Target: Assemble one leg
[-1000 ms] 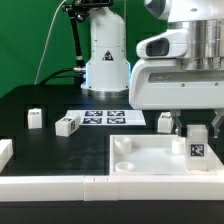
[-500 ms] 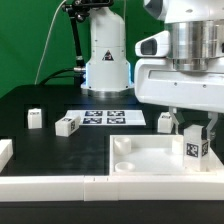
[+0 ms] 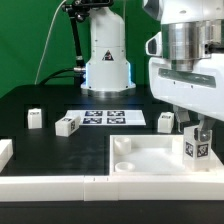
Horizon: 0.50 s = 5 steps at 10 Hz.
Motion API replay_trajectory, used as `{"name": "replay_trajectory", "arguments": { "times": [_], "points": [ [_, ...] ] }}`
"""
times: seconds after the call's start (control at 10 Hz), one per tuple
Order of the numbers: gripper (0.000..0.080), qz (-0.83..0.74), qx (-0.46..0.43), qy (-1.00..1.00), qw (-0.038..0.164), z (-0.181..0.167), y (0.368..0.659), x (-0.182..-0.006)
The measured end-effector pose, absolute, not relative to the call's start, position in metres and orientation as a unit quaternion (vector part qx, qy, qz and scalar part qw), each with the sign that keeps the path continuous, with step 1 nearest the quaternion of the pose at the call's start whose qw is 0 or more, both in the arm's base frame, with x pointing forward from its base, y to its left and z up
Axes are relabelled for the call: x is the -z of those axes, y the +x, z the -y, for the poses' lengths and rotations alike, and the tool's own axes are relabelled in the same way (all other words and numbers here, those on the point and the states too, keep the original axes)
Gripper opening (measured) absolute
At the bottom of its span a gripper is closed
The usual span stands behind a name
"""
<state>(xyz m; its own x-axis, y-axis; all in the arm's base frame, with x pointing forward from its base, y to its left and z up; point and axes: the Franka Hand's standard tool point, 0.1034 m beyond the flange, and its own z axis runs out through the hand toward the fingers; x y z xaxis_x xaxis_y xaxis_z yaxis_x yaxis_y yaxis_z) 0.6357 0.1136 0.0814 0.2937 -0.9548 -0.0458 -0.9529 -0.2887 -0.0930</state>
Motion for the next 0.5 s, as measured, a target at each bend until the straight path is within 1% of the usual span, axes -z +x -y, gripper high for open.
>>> {"name": "replay_trajectory", "arguments": {
  "times": [0.1, 0.2, 0.3, 0.4, 0.5],
  "points": [
    [0.0448, -0.588, 0.009, -0.807, 0.051, -0.1137, 0.6355, -0.0808],
    [0.0448, -0.585, 0.01, -0.809, 0.051, -0.1139, 0.6355, -0.0807],
    [0.0573, -0.564, 0.011, -0.824, 0.051, -0.1139, 0.6357, -0.0807],
    [0.0633, -0.543, 0.014, -0.838, 0.053, -0.1144, 0.6364, -0.0811],
    [0.0645, -0.537, 0.013, -0.842, 0.053, -0.118, 0.6356, -0.0811]
  ]
}}
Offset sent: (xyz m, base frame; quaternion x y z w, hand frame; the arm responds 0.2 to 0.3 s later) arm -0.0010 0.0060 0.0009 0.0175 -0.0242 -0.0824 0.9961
